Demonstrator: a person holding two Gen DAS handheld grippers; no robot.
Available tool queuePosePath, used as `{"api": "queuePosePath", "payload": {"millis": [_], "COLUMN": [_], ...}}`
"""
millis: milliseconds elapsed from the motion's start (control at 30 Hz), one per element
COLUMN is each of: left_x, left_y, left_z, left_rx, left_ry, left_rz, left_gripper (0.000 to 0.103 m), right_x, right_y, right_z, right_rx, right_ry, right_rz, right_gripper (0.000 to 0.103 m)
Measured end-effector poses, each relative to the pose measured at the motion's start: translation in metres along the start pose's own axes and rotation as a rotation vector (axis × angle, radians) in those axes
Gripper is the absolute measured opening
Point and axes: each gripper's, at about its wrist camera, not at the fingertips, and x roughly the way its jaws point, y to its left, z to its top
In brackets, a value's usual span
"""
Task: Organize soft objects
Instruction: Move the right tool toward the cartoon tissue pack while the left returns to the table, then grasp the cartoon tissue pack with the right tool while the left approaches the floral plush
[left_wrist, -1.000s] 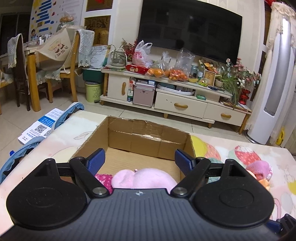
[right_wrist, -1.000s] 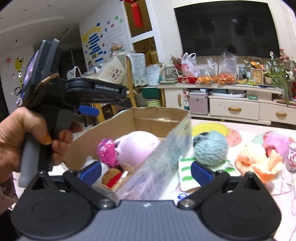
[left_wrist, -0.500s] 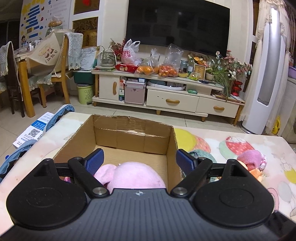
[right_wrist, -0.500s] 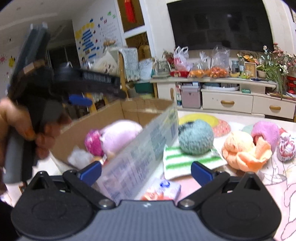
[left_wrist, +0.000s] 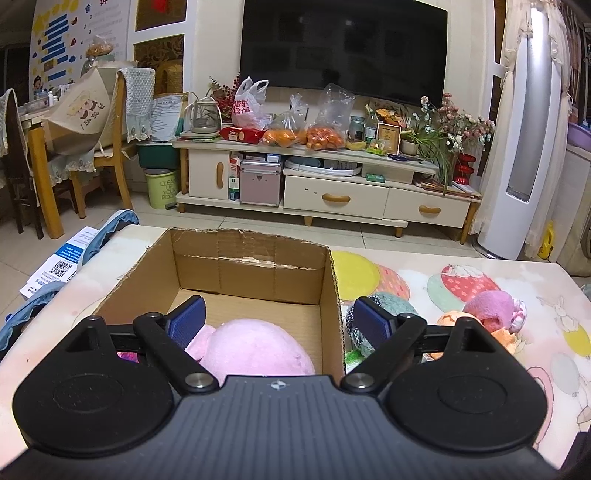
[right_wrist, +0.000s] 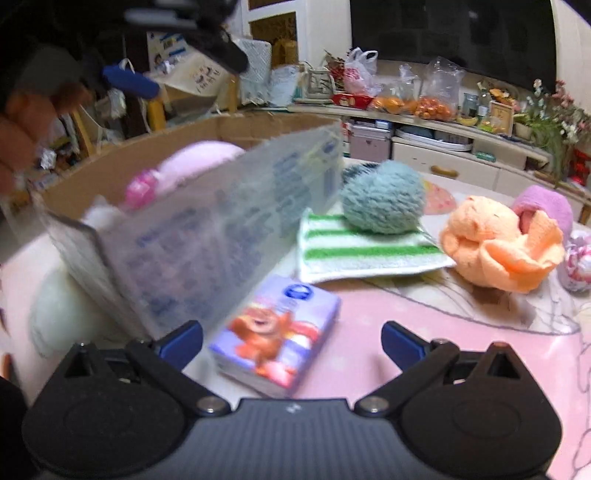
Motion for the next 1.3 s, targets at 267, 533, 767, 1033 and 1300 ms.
{"api": "queuePosePath", "payload": {"millis": [267, 533, 767, 1033, 1300], "left_x": [0.000, 0.003, 0.008, 0.014, 0.025], "left_y": [-0.003, -0.008, -0.017, -0.035, -0.060], "left_z": [0.000, -0.002, -0.002, -0.004, -0.010], "left_rx": [-0.003, 0.024, 0.058, 0.096, 0.148], "left_ry": [0.002, 0.014, 0.024, 0.036, 0.051], "left_rz": [-0.020, -0.028, -0.048, -0.094, -0.169], "left_gripper": [0.103, 0.103, 0.103, 0.103, 0.103], "right_x": [-0.001, 0.006, 0.033, 0.032, 0.012], "right_y": [-0.042, -0.026, -0.029, -0.047, -0.068], "right_z": [-0.002, 0.005, 0.013, 0.012, 0.003], "right_rx": [0.018, -0.121, -0.167, -0.104, -0.074], "right_ry": [0.000, -0.047, 0.003, 0.020, 0.025], "right_rz": [-0.162, -0.050, 0.029, 0.081, 0.050], "right_gripper": [0.102, 0.102, 0.099, 0.075, 0.053]}}
